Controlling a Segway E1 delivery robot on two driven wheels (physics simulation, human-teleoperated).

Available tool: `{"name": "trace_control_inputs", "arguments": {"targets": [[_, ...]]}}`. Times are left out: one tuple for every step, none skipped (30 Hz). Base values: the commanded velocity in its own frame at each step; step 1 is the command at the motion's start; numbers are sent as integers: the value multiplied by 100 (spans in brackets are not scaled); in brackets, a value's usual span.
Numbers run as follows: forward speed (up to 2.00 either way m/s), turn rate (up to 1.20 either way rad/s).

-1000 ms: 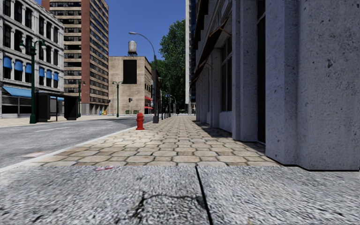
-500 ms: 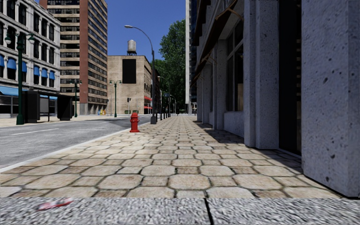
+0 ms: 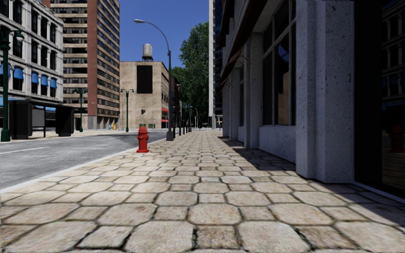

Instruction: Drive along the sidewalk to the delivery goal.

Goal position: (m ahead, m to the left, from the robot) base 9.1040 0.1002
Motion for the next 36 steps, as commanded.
{"name": "trace_control_inputs", "arguments": {"targets": [[200,0],[200,0],[200,0],[200,0],[200,0],[200,0],[200,0],[200,0],[200,0],[200,0],[200,0],[200,0],[200,0],[200,0],[200,0],[200,0],[200,0],[200,0],[200,0],[200,0],[200,0],[200,0],[200,0],[200,0],[200,0],[200,0],[200,0],[200,0],[200,0],[200,0],[200,0],[200,0],[200,0],[200,0],[200,0],[200,0]]}}
